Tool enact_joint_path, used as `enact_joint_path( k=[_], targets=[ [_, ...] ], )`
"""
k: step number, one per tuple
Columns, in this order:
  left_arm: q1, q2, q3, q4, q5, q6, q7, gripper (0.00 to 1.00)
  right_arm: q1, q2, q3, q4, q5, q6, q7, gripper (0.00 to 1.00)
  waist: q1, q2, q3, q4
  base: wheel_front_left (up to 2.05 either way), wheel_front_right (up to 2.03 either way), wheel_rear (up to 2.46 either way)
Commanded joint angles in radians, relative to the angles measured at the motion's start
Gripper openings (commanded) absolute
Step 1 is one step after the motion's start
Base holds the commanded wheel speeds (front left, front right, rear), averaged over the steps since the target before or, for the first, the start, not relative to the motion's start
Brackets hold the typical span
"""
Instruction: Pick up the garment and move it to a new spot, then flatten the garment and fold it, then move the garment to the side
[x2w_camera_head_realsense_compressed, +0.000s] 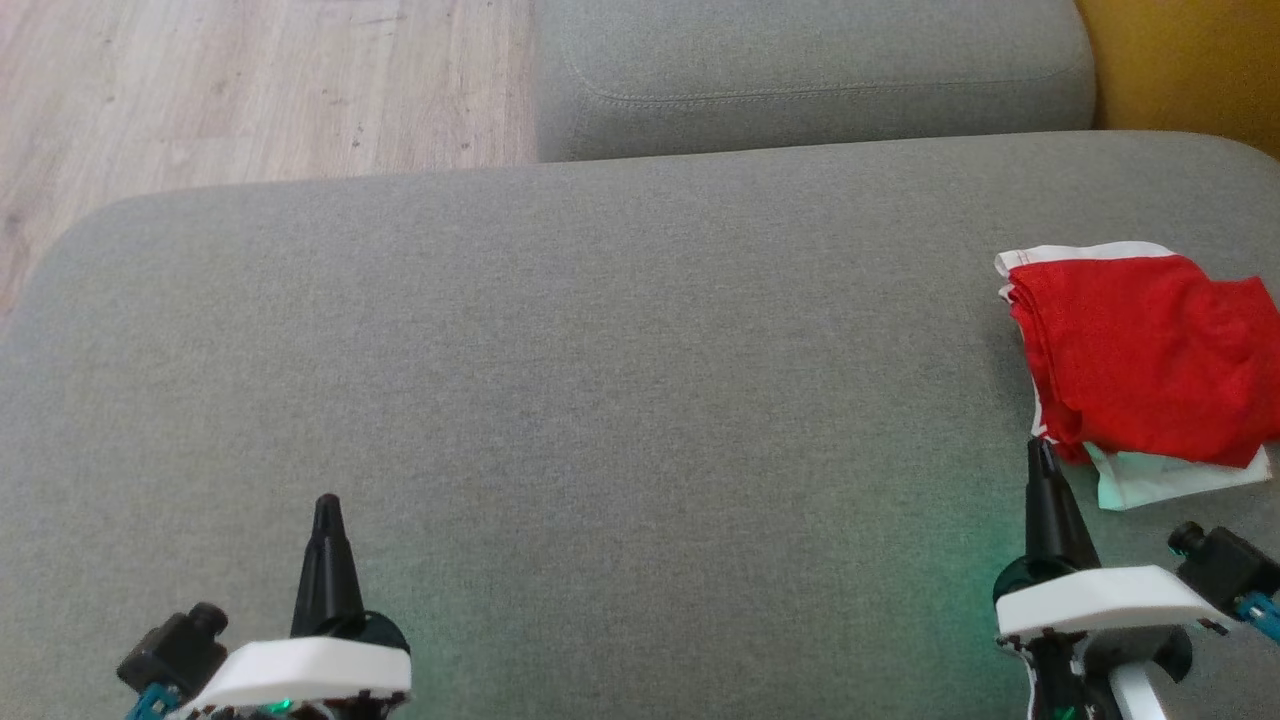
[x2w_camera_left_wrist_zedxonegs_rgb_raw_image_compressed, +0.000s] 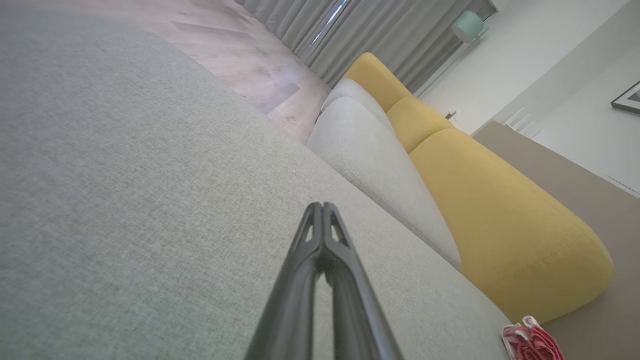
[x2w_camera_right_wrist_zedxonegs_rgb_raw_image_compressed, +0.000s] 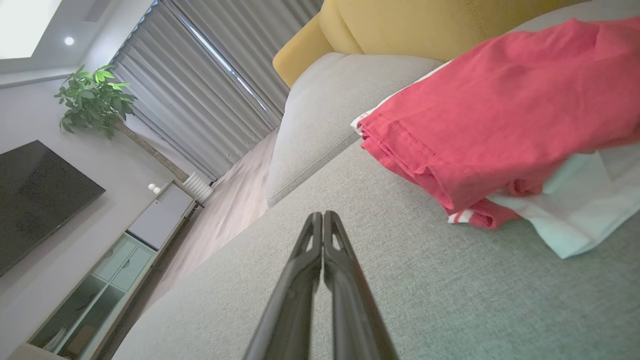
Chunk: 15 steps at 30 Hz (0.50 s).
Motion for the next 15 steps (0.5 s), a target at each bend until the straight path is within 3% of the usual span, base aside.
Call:
enact_joint_path(
  k=[1,15],
  targets=[
    [-0.051,0.012,0.029,-0.026,-0.033,-0.007,0.009,0.00,-0.045,-0.017,-0.004,-0.037,0.038,0.003,0.009,0.00,-0.0001,0.0000,0.000,-0.001,0.00,0.00,0.00],
    [-0.064,0.014,0.056,-0.020,-0.157,-0.011,0.045,0.00,-0.052,-0.020,-0.022,-0.040,0.178,0.004,0.044,0.00,-0.0001,0.0000,-0.003,-0.005,0.00,0.00,0.00]
  ],
)
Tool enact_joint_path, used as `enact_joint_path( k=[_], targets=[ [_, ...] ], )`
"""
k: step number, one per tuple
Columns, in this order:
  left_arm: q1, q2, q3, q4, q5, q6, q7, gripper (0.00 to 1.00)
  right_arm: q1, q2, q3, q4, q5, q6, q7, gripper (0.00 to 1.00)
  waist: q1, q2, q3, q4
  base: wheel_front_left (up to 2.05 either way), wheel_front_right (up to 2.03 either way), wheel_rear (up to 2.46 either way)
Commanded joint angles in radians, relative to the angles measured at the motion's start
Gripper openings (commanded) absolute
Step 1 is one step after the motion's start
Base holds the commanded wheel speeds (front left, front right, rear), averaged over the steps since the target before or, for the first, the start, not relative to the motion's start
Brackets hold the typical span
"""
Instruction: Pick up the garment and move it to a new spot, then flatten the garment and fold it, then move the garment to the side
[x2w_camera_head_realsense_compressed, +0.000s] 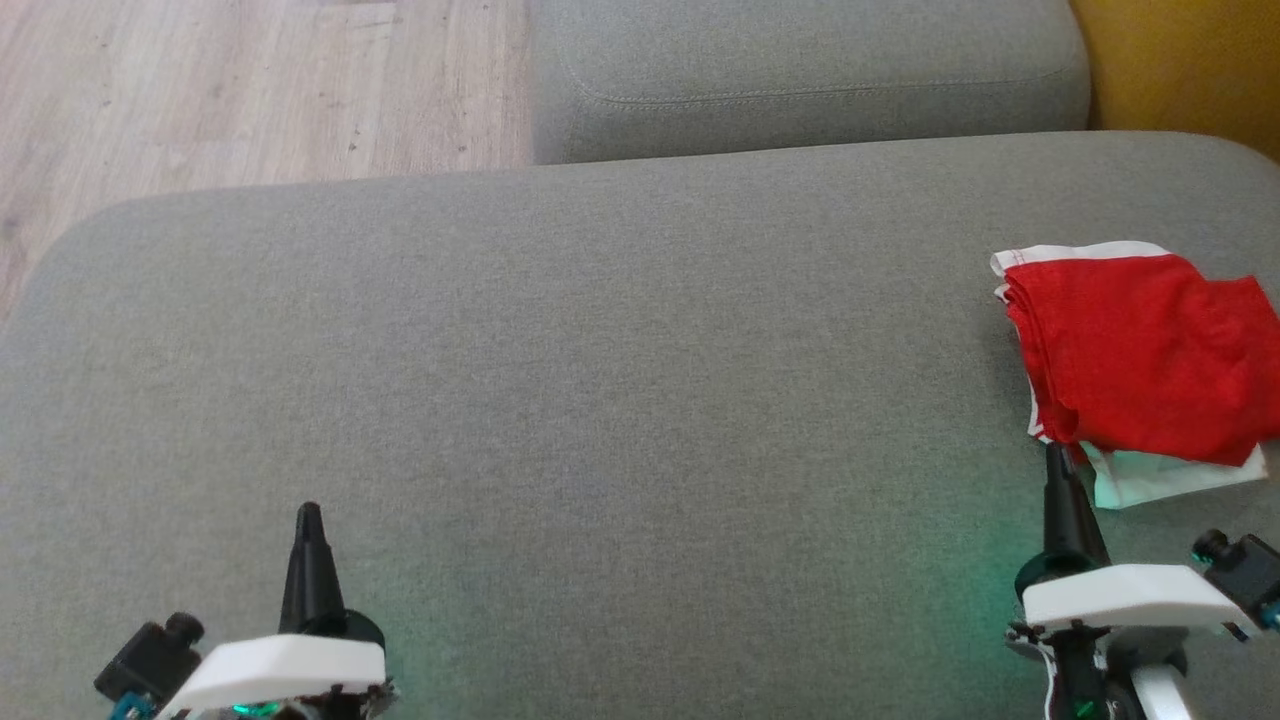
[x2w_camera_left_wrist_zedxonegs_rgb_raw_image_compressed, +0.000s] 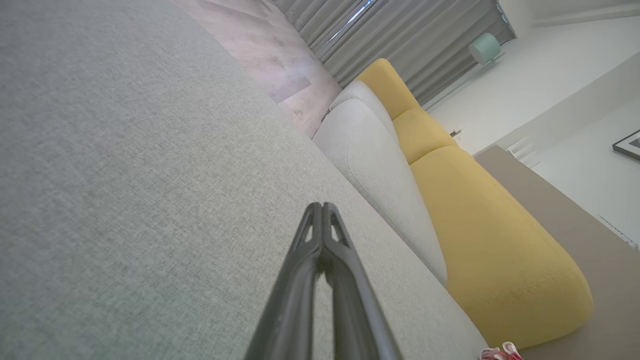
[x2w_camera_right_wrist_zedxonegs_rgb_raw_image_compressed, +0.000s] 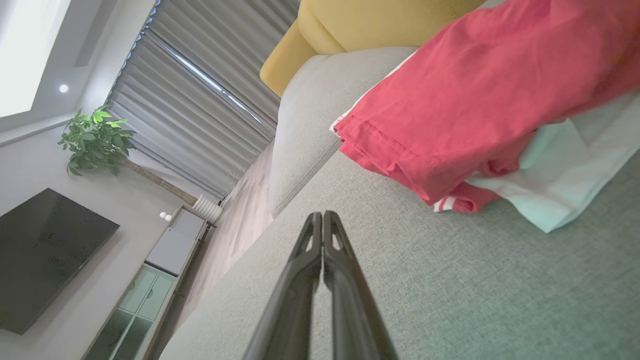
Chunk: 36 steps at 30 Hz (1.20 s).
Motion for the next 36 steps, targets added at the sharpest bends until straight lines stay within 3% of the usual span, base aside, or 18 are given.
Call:
enact_joint_path(
  k=[1,36],
  targets=[
    [-0.058,0.013,0.028,-0.027,-0.023,-0.007,0.005,0.00,-0.053,-0.019,0.003,-0.038,0.028,0.004,0.006,0.00,-0.0001,-0.0001,0.000,0.000,0.00,0.00,0.00],
    [-0.094,0.015,0.108,-0.009,-0.363,-0.018,0.110,0.00,-0.074,-0.023,-0.053,-0.048,0.410,0.006,0.109,0.00,-0.0001,-0.0001,-0.007,-0.012,0.00,0.00,0.00]
  ],
)
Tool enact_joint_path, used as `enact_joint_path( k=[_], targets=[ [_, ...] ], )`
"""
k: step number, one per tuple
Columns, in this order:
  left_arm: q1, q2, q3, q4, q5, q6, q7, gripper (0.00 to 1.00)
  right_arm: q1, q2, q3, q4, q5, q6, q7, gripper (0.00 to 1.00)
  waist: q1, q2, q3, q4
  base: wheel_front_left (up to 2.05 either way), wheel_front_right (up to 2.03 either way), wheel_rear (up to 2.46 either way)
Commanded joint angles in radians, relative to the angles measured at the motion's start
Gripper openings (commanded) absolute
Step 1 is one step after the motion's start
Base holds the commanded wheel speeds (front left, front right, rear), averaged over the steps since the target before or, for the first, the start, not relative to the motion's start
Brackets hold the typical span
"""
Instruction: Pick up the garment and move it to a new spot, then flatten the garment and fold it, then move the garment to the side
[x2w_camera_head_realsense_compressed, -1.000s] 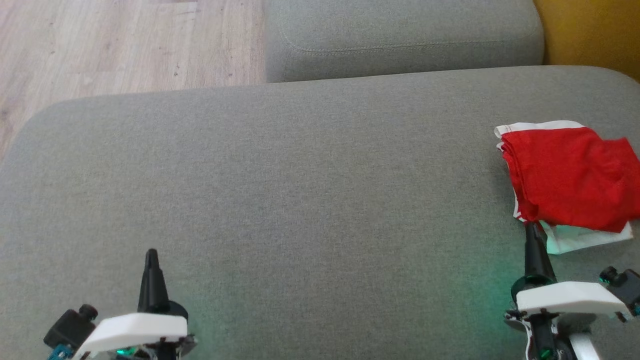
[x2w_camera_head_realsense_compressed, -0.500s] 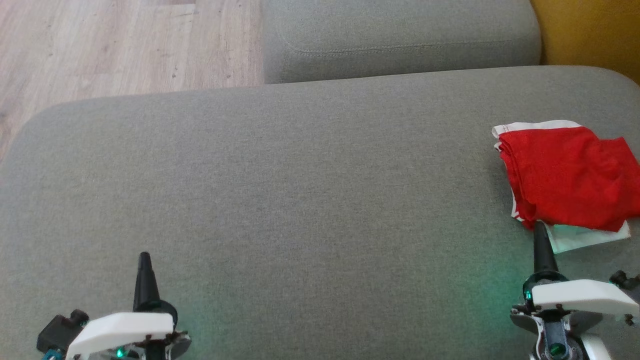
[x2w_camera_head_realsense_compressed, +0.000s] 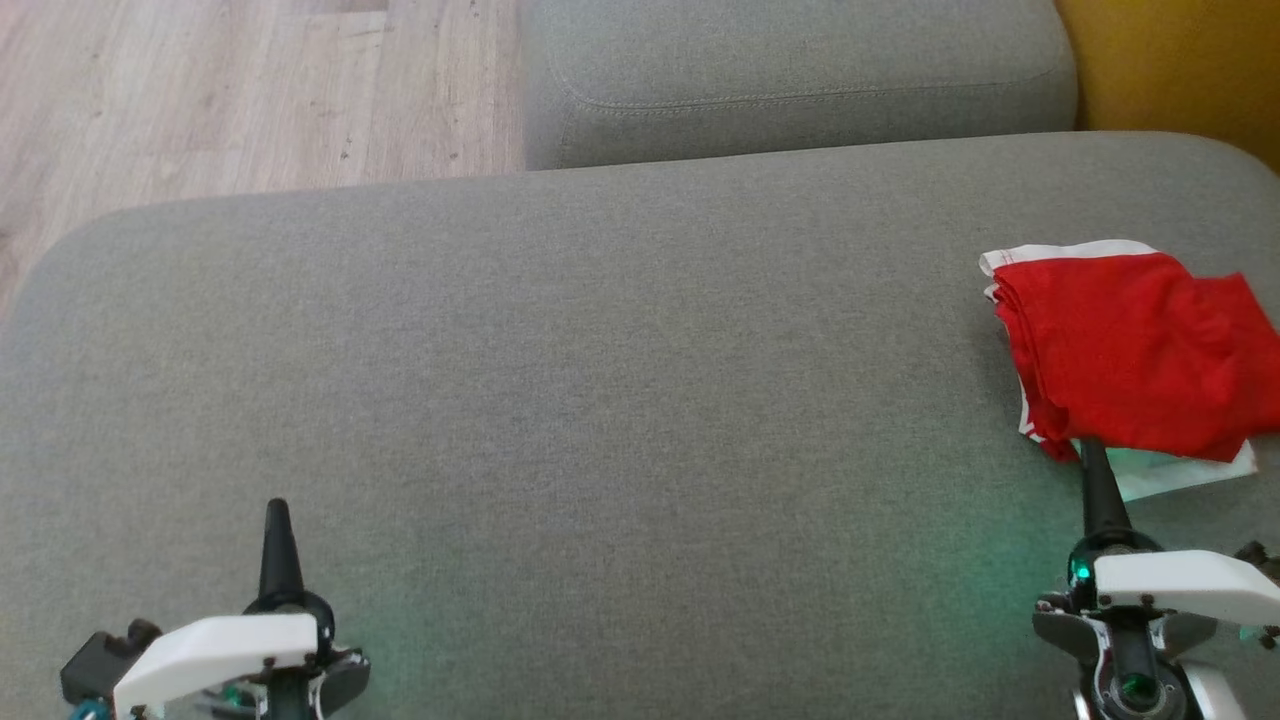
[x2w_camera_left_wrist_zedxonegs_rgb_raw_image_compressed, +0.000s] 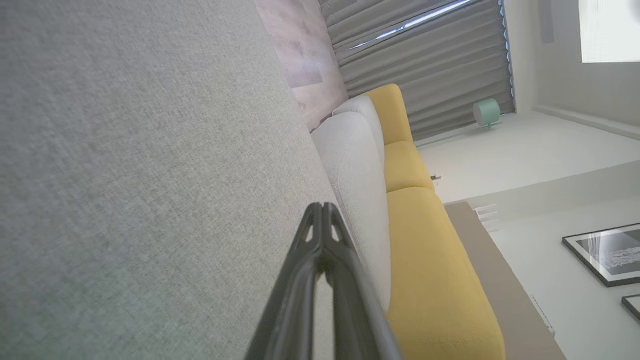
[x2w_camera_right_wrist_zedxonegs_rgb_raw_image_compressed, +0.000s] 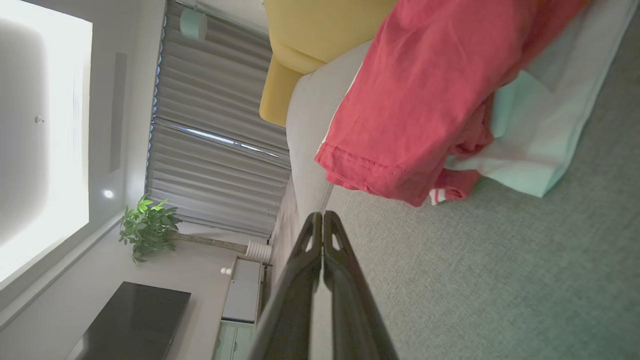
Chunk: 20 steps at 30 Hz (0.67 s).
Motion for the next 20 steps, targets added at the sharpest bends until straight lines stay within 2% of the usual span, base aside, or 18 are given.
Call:
enact_joint_path(
  k=[1,20],
  targets=[
    [-0.055,0.014,0.038,-0.027,-0.017,-0.006,0.006,0.00,-0.052,-0.021,0.010,-0.040,0.021,0.006,0.008,0.00,0.0000,0.0000,0.000,0.000,0.00,0.00,0.00],
    [-0.075,0.014,0.082,-0.017,-0.194,-0.012,0.063,0.00,-0.064,-0.021,-0.022,-0.045,0.220,0.007,0.064,0.00,0.0000,0.0000,-0.004,-0.006,0.00,0.00,0.00]
  ],
)
